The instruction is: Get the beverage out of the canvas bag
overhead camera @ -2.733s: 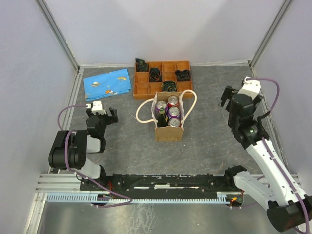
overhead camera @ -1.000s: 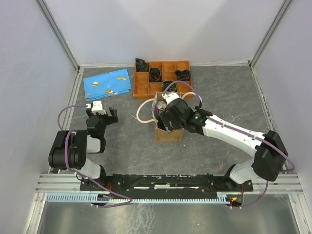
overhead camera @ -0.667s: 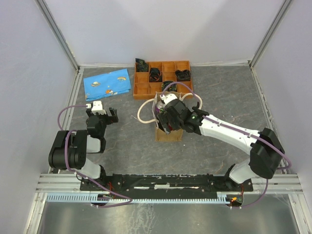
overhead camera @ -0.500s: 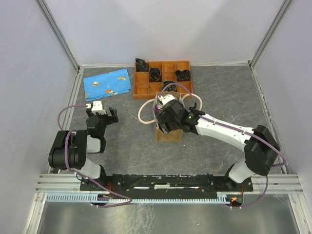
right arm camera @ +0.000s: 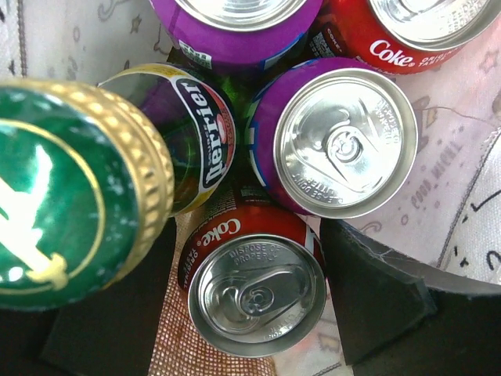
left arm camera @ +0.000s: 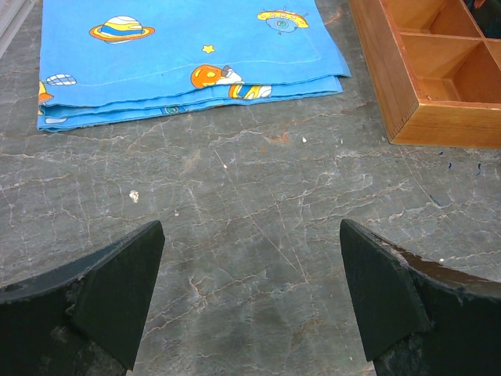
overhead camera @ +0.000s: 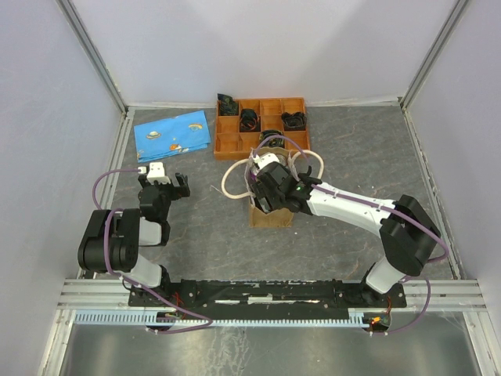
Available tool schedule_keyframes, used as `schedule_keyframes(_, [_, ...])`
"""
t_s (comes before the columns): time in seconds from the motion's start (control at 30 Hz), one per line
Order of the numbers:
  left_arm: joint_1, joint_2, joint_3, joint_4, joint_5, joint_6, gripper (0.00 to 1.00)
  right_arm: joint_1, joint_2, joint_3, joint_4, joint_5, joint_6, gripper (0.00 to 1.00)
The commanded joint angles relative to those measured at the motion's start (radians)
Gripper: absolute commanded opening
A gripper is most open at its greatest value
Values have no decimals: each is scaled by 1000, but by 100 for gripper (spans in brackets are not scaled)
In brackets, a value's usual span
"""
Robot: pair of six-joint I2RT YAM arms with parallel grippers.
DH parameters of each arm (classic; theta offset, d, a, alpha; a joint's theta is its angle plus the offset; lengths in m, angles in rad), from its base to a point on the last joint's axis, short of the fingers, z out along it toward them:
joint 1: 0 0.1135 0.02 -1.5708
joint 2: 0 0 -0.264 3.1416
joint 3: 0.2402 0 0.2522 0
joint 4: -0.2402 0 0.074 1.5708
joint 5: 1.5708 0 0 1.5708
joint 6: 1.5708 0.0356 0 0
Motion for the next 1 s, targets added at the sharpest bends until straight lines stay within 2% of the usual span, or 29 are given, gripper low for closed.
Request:
schedule_keyframes(0.0, [-4,-5,5,37,-9,36,99,17,3,-48,-126,-32,65,83])
schedule_keyframes(0.17, [-4,-5,5,37,-9,36,99,17,-4,-53,-152,-23,72,91])
schedule_keyframes(0.33, [-3,-4,5,36,-9,36,99,17,4,-67,-149,-27,82,89])
schedule_keyframes(0.43, [-3,-4,5,37,-10,36,99,17,5,-66,-148,-30,81,75])
schedule_keyframes(0.53, [-4,-4,5,37,-8,36,99,17,7,-61,-152,-31,77,54])
schedule_keyframes(0.6, [-4,-4,5,37,-9,36,99,17,8,-57,-159,-28,73,32])
schedule_keyframes(0.63, [-4,-5,5,38,-8,36,99,17,9,-50,-166,-23,70,15])
schedule_keyframes(0.67, [-4,-4,5,38,-8,36,99,17,10,-41,-174,-15,65,2])
schedule_keyframes(0.97, [-4,-4,6,37,-9,36,99,17,-84,51,-149,83,-29,0])
